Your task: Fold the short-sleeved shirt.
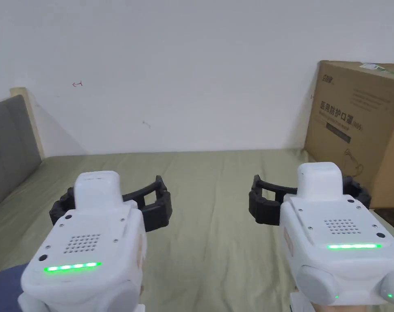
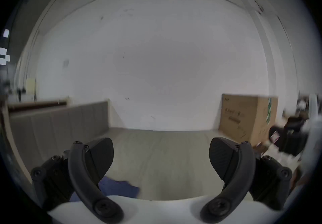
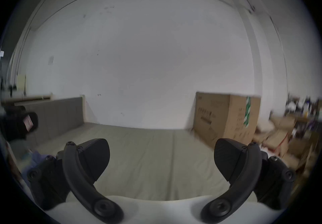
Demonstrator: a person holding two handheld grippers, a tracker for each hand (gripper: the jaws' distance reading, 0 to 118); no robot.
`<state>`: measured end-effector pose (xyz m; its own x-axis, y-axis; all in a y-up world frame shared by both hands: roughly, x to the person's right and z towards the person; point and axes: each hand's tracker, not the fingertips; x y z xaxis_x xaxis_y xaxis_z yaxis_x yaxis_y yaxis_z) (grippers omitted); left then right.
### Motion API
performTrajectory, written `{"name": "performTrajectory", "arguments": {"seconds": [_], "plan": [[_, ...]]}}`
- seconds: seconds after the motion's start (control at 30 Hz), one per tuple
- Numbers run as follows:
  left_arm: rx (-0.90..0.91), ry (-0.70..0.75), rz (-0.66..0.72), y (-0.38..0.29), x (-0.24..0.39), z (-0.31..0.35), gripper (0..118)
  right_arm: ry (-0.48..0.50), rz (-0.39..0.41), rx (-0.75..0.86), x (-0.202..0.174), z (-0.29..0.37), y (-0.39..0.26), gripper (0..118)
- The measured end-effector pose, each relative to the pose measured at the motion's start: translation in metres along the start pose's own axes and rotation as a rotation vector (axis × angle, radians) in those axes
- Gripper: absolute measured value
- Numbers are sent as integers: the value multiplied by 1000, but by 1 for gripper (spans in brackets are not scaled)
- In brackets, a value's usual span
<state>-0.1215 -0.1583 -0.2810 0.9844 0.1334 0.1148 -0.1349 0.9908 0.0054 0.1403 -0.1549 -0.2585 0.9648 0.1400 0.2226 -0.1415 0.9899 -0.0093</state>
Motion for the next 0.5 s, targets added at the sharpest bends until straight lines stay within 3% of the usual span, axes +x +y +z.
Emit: {"name": "performTrajectory", "arguments": {"seconds": [0.07, 0.2, 0.3, 0.37, 0.43, 0.5], "plan": [[-11, -49, 271, -3, -21, -3, 112, -30, 200, 42, -18, 0, 7, 118], [-55, 13, 846, -45, -56, -4, 112, -118, 767, 161, -71, 5, -5, 118], [-155, 83, 927, -89, -69, -7, 112, -60, 1111, 211, -103, 8, -33, 117], [-197, 114, 898, -104, -71, -8, 112, 1, 1221, 232, -116, 10, -49, 117], [-187, 110, 893, -110, -69, -8, 112, 39, 1255, 215, -121, 9, -58, 117], [-200, 102, 847, -108, -67, -10, 112, 45, 1143, 174, -122, 5, -51, 118]]}}
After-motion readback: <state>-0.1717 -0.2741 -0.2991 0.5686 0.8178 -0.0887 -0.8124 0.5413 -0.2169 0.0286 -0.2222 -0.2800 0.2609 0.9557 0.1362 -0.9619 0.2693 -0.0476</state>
